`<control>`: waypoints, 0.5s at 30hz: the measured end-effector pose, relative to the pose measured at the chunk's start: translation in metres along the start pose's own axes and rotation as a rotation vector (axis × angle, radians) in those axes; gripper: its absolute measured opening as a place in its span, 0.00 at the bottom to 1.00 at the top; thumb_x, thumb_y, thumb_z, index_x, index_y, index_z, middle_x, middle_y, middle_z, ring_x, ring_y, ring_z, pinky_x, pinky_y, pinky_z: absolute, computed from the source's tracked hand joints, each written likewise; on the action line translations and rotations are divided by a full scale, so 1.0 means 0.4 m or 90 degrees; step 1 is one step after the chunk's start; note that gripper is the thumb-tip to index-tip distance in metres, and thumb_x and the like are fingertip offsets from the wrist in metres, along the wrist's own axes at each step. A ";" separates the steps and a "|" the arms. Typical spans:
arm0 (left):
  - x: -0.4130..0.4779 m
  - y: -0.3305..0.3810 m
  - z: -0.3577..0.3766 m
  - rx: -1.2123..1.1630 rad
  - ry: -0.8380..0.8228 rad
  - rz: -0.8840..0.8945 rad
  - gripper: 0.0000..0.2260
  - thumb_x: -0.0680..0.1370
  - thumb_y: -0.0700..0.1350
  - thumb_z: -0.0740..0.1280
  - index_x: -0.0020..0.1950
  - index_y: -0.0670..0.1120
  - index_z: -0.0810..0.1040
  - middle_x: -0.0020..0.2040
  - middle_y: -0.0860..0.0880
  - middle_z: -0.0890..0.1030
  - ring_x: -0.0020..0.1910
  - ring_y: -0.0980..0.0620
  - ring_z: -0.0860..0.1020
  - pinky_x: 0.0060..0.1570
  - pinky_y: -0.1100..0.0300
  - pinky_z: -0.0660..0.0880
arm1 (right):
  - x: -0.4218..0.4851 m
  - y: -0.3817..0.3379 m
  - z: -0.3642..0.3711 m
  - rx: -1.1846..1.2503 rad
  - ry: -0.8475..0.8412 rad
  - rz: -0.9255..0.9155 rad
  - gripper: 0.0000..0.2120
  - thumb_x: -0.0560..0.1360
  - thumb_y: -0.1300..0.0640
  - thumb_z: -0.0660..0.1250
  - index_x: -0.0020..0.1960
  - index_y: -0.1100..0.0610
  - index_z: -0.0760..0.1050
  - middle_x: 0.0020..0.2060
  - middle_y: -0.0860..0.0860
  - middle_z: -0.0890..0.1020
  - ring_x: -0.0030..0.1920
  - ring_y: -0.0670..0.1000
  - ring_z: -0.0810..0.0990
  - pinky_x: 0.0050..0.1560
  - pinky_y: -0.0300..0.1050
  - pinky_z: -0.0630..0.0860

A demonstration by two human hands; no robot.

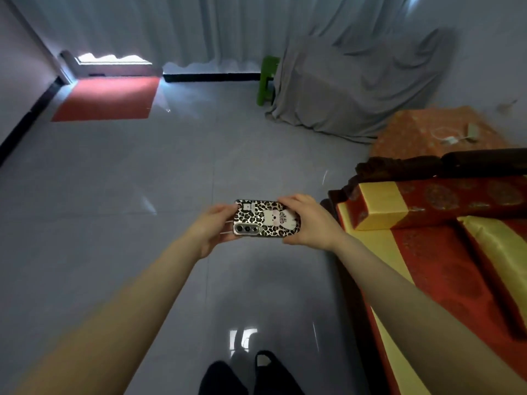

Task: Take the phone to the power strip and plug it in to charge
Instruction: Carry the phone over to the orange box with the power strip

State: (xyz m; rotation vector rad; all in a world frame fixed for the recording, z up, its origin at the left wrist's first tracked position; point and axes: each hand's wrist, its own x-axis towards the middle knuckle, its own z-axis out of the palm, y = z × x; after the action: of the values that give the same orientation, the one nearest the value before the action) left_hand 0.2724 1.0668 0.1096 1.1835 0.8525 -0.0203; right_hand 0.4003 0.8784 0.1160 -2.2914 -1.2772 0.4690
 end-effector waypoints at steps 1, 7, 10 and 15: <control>0.040 0.031 -0.020 -0.007 0.005 -0.003 0.07 0.79 0.45 0.62 0.53 0.45 0.76 0.45 0.47 0.81 0.42 0.51 0.80 0.32 0.62 0.81 | 0.063 -0.004 -0.009 0.003 -0.009 -0.004 0.40 0.61 0.55 0.78 0.69 0.57 0.66 0.60 0.55 0.73 0.61 0.54 0.68 0.59 0.40 0.63; 0.335 0.237 -0.120 -0.023 -0.016 -0.021 0.05 0.79 0.43 0.62 0.47 0.46 0.77 0.36 0.50 0.86 0.35 0.53 0.84 0.33 0.59 0.82 | 0.418 0.037 -0.067 -0.015 -0.008 -0.007 0.40 0.61 0.56 0.78 0.69 0.57 0.66 0.61 0.55 0.73 0.62 0.55 0.69 0.64 0.50 0.67; 0.517 0.349 -0.126 0.004 -0.047 -0.032 0.04 0.79 0.43 0.63 0.46 0.46 0.77 0.35 0.50 0.85 0.32 0.54 0.83 0.34 0.58 0.82 | 0.575 0.088 -0.108 -0.034 0.016 0.028 0.40 0.61 0.56 0.78 0.69 0.58 0.67 0.62 0.56 0.73 0.63 0.55 0.69 0.65 0.49 0.65; 0.781 0.556 -0.055 0.066 -0.102 -0.035 0.06 0.78 0.43 0.63 0.51 0.44 0.77 0.43 0.46 0.83 0.39 0.49 0.83 0.36 0.55 0.82 | 0.775 0.205 -0.214 -0.038 0.071 0.104 0.40 0.60 0.56 0.79 0.68 0.58 0.68 0.61 0.56 0.74 0.62 0.55 0.70 0.64 0.51 0.67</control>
State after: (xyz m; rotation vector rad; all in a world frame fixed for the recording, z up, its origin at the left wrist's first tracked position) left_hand 0.5741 1.3040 0.1002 1.2380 0.7496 -0.2036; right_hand 0.6581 1.0872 0.1213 -2.4467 -1.0698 0.3557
